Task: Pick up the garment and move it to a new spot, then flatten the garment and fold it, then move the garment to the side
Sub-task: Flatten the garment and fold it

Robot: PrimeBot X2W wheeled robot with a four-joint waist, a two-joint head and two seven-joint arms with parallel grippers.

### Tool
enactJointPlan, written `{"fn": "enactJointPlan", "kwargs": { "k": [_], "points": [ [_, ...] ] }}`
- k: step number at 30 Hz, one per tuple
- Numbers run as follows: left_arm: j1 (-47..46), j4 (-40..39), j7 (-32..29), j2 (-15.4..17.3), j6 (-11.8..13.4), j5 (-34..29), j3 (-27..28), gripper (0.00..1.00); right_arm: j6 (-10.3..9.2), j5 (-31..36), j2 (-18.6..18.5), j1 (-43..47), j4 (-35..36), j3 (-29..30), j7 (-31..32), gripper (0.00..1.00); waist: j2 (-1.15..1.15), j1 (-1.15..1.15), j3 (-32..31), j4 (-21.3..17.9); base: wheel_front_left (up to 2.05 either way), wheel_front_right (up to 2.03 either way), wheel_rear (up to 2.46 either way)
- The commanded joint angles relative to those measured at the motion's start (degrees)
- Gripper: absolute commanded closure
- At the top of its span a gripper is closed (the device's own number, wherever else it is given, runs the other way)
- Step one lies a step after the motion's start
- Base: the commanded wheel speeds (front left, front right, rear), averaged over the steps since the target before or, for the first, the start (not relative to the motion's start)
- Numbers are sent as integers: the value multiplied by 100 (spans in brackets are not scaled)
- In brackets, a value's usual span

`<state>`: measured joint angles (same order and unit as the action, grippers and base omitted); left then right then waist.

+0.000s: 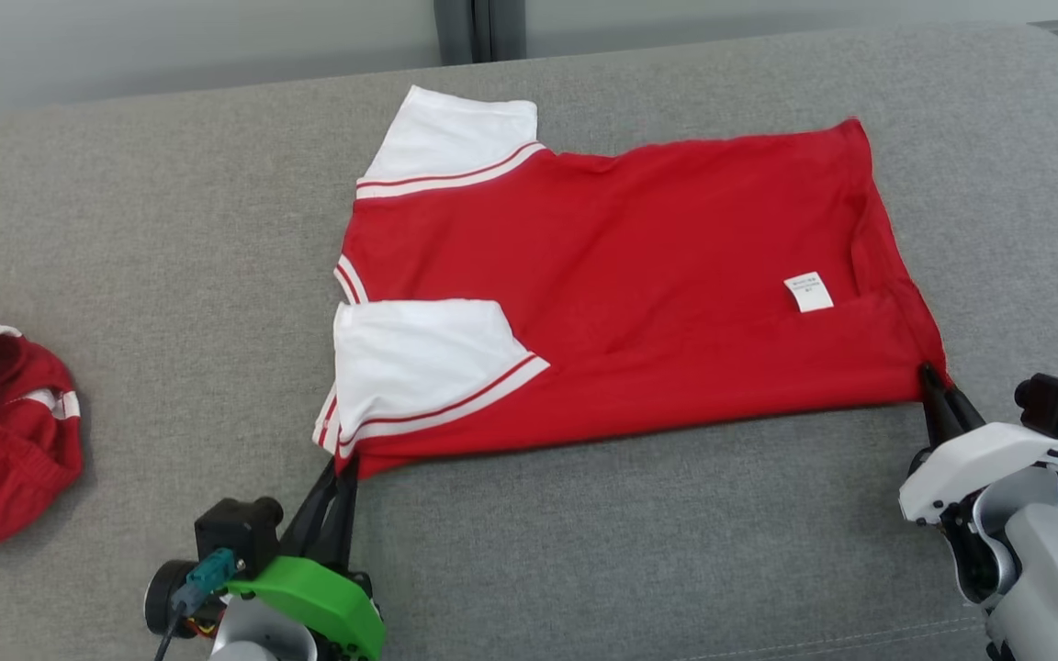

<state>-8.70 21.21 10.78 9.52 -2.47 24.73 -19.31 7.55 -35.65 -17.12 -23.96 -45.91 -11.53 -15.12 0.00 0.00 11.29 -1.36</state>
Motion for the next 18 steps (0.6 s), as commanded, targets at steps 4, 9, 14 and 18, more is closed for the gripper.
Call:
{"fn": "enactJointPlan", "kwargs": {
  "k": [4,9,14,18],
  "points": [
    [522,-385,-197,105,130,67,-51,100,-13,-206,-264,457,280,-86,-5,100,0,0,-252,92,0,0,0],
    [1049,-830,-398,190,284,64,-142,100,-13,-309,-452,999,639,-8,-10,100,0,0,-406,253,0,0,0],
    [1490,-1070,-565,267,374,100,-212,100,-13,-289,-413,1555,1034,159,-10,100,0,0,-527,311,0,0,0],
    [1665,-1131,-677,327,446,47,-277,100,-13,-200,-319,1900,1167,267,-11,100,0,0,-637,335,0,0,0]
  ]
}}
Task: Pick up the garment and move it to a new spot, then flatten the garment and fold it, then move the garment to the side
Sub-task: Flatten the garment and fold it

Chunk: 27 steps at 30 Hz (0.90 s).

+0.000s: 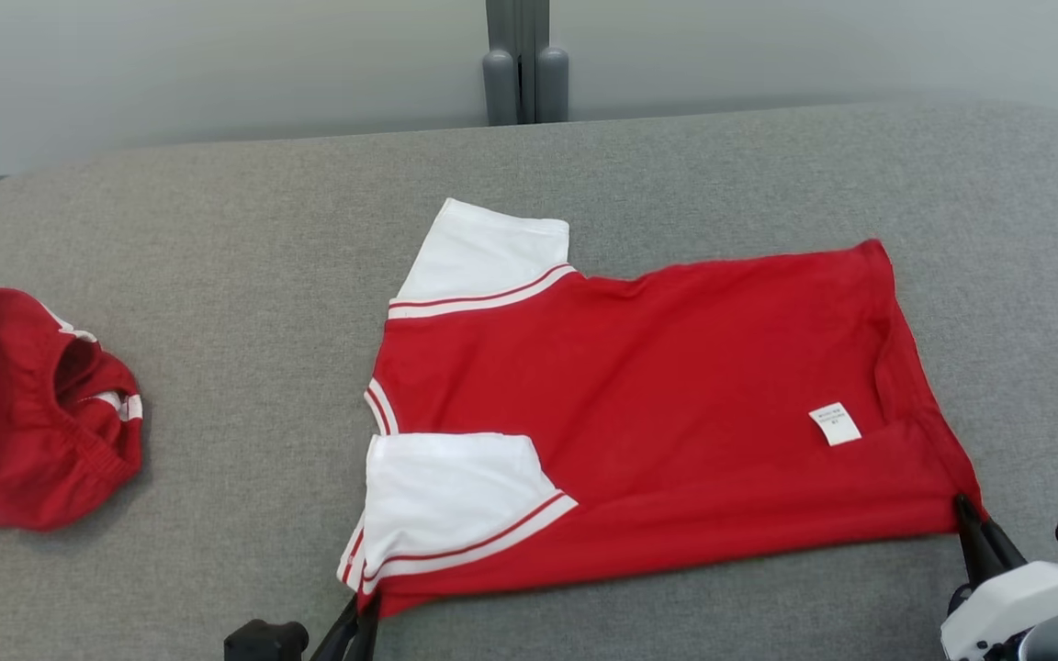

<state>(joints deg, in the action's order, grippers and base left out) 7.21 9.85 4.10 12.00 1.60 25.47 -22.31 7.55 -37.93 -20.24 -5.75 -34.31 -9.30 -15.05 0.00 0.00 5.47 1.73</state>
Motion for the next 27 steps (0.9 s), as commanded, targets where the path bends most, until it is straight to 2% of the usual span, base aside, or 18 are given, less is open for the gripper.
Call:
{"fn": "enactJointPlan", "kwargs": {
  "k": [1,8,9,10,11,12,13,14,20,24,27],
  "points": [
    [90,2,-48,99,65,-52,7,100,-13,45,21,125,31,69,-18,100,0,0,-72,28,0,0,0],
    [60,101,-197,107,106,-50,-82,100,-13,286,162,348,149,168,-18,100,0,0,-151,-32,0,0,0],
    [43,132,-228,102,100,-45,-92,97,-13,317,180,348,140,202,-18,100,0,0,-155,-43,0,0,0],
    [25,173,-241,100,105,-50,-107,74,-13,356,189,346,139,248,-18,80,0,0,-158,-50,0,0,0],
    [-7,218,-272,102,97,-70,-135,59,-13,386,211,354,144,286,-18,64,0,0,-161,-58,0,0,0],
    [-38,247,-280,94,93,-81,-147,22,-13,408,233,374,149,320,-18,50,0,0,-163,-62,0,0,0],
    [-85,297,-296,99,101,-114,-175,3,-13,442,260,407,155,357,-18,0,0,0,-166,-70,0,0,0],
    [-117,333,-322,96,114,-137,-201,0,-13,468,278,431,147,385,-18,0,0,0,-170,-79,0,0,0],
    [-224,334,-448,63,280,-174,-211,0,-12,663,320,495,331,573,-18,0,0,0,-174,-171,0,0,0],
    [-333,-90,-556,92,417,-152,-109,0,-12,1039,262,513,677,720,-18,0,0,0,-112,-214,0,0,0],
    [-616,-371,-674,173,438,-190,-44,0,-11,1261,366,463,1021,824,-18,0,0,0,-16,-211,0,0,0]
  ]
}}
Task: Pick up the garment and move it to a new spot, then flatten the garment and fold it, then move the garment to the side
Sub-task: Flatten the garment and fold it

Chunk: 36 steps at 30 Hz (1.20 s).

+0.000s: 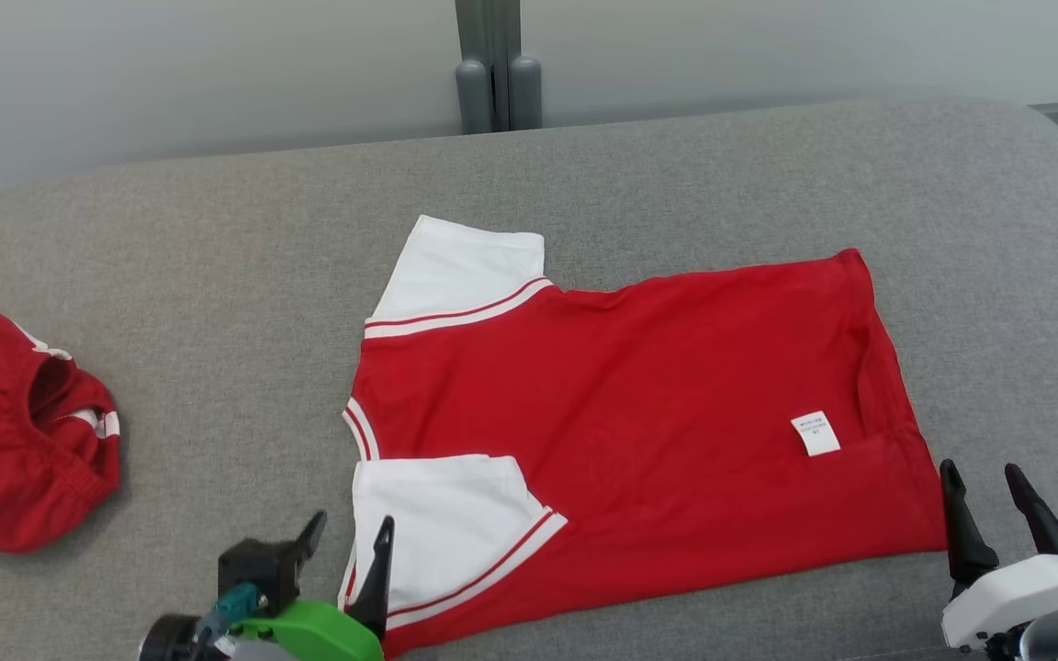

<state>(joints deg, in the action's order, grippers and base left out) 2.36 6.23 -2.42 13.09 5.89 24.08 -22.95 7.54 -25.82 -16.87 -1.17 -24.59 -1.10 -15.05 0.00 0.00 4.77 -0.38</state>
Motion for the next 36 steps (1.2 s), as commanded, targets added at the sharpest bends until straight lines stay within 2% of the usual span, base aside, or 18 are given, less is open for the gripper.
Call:
{"fn": "enactJointPlan", "kwargs": {
  "k": [1,7,11,18,21,25,29,36],
  "points": [
    [-266,-48,-81,128,-19,-118,12,0,-10,86,60,-17,152,6,-18,0,0,0,91,0,0,0,0],
    [-1621,-166,-495,448,-269,-350,70,0,-10,226,58,-433,910,-227,-18,0,0,0,672,-85,0,0,0],
    [-2700,-12,-799,538,-503,-290,187,0,-10,300,12,-826,1277,-388,-18,0,0,0,1232,-174,0,0,0],
    [-4562,786,-1564,679,-1051,-58,179,0,-10,372,-123,-1428,1515,-600,-18,0,0,0,2050,-377,0,0,0],
    [-5204,1314,-1972,662,-1186,248,235,0,-11,382,-142,-1583,1549,-642,-18,0,0,0,2264,-478,0,0,0],
    [-5893,1819,-2468,725,-1287,611,197,0,-11,357,-117,-1698,1613,-611,-18,0,0,0,2500,-618,0,0,0],
    [-6370,2136,-2933,847,-1339,762,-87,0,-11,324,-91,-1747,1644,-590,-18,0,0,0,2671,-714,0,0,0],
    [-6765,2409,-3411,1092,-1344,1008,-587,0,-11,258,14,-1857,1664,-587,-18,0,0,0,2870,-846,0,0,0]
  ]
}}
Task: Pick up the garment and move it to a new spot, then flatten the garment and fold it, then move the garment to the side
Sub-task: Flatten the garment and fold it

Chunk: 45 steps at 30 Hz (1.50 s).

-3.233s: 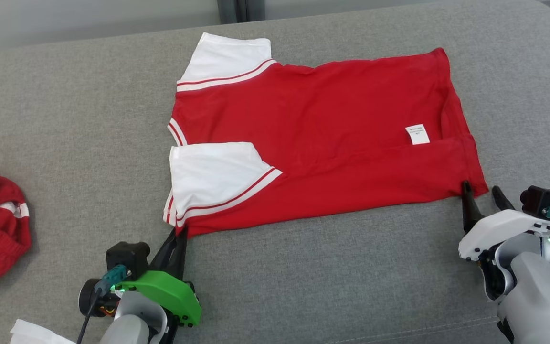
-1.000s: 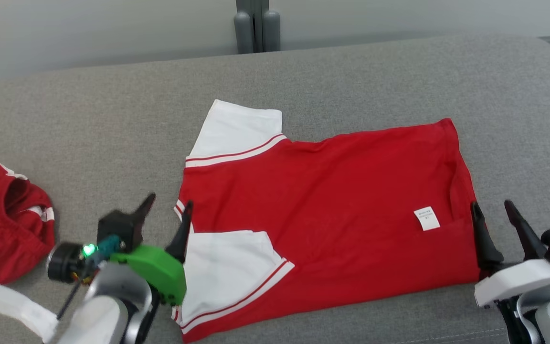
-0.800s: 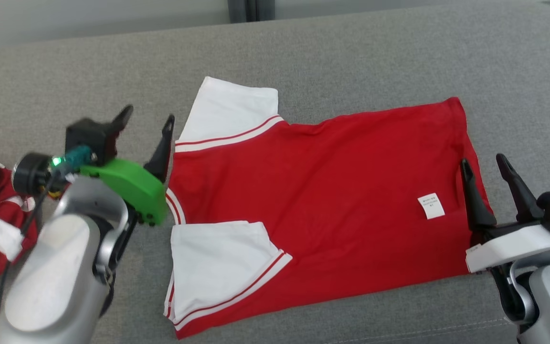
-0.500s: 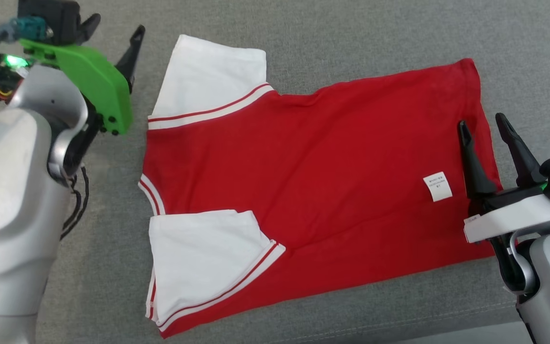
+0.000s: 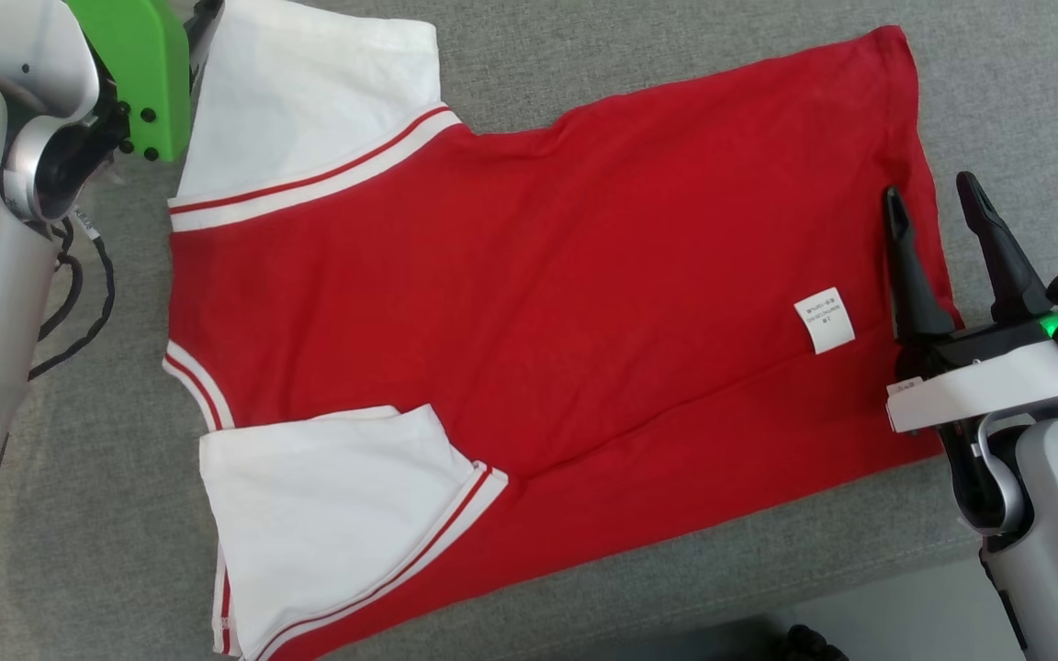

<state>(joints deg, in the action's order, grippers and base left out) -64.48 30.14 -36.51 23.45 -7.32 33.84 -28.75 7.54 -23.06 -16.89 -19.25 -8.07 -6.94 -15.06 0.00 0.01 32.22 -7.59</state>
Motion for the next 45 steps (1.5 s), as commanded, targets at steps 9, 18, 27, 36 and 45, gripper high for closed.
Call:
{"fn": "enactJointPlan", "kwargs": {
  "k": [9,18,27,36,45],
  "points": [
    [-288,188,26,304,-20,46,-373,0,-11,-94,-17,-283,-21,-31,-16,0,0,-1,287,-248,0,0,0],
    [-396,276,-18,371,-21,256,-650,51,-11,-96,28,-364,-17,4,-16,0,0,-1,383,-314,0,0,0],
    [-405,204,-1,494,-11,484,-809,100,-11,-85,-84,-539,-89,0,-16,0,0,-1,266,-267,0,0,0],
    [-228,-229,279,543,-12,771,-1035,100,-10,-545,-349,-1660,-1474,-593,320,0,0,-1,-217,-83,0,0,0],
    [-107,-669,188,653,-12,898,-1168,100,-11,-1232,-393,-2950,-2779,-1176,2218,0,0,-1,-371,88,0,0,0]
  ]
}}
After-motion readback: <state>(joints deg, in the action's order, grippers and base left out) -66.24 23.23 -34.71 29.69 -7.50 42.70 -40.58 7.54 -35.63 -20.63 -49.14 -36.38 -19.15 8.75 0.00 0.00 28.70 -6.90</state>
